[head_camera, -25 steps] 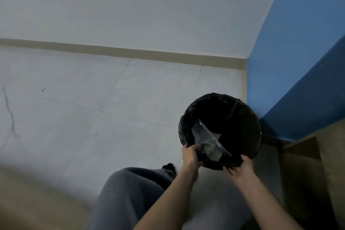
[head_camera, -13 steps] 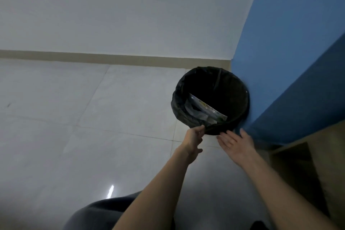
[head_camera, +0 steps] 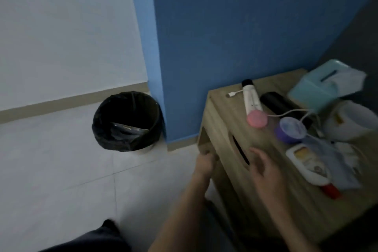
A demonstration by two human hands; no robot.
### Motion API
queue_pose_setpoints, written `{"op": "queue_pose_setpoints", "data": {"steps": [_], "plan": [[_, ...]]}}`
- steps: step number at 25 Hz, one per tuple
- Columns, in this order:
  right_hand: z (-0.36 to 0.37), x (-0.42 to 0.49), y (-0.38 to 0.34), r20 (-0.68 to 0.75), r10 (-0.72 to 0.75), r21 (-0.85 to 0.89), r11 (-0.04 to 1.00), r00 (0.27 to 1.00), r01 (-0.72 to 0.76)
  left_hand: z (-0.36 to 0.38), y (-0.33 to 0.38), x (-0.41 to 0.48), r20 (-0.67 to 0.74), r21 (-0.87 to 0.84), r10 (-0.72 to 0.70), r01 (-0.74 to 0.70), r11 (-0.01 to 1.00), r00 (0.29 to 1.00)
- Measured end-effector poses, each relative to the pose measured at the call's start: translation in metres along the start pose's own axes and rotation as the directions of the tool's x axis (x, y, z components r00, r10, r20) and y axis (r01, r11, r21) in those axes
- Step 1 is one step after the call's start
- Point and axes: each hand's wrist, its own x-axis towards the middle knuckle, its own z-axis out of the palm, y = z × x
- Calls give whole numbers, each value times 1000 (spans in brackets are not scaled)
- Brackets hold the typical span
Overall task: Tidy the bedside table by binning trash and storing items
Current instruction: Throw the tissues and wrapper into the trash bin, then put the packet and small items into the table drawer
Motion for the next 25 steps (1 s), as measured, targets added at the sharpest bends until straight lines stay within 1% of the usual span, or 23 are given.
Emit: {"op": "queue_pose_setpoints", "data": {"steps": [1,3,6,8,9,10,12,14,15,17,19,22,25], "plan": [[-12,-8,18,20,-33,-94,995,999,34,21,-9,-5,63,32,-49,47,998,997],[-25,-17,44,68,-97,-166,980,993,107,54,-32,-7,144,64,-117,109,992,983],[-28,-21,61,120,-176,-216,956,977,199,80,-54,-14,192,108,-122,103,989,974],[-25,-19,63,117,-204,-242,943,972,227,88,-60,-12,144,114,-107,91,989,984],[-25,-18,64,105,-219,-259,936,970,240,92,-63,-8,122,88,-108,97,991,987],[-24,-17,64,90,-228,-262,934,969,244,93,-66,-5,99,61,-116,111,992,988],[-23,-16,64,62,-241,-249,936,969,249,96,-67,0,63,-50,-146,149,988,987],[-22,-15,66,48,-247,-241,937,968,251,98,-64,6,75,-142,-174,183,973,982],[-20,-15,67,45,-248,-240,937,968,252,98,-61,9,91,-149,-187,199,969,978],[-20,-14,68,47,-239,-243,939,970,243,100,-58,13,102,-108,-197,207,972,975],[-19,-16,69,54,-234,-238,941,971,240,98,-56,13,74,-29,-172,174,984,982],[-21,-15,68,41,-242,-229,942,969,245,95,-46,17,46,21,-112,111,994,993],[-23,-13,71,25,-250,-210,945,968,250,93,-35,11,-31,118,-72,75,990,997]]}}
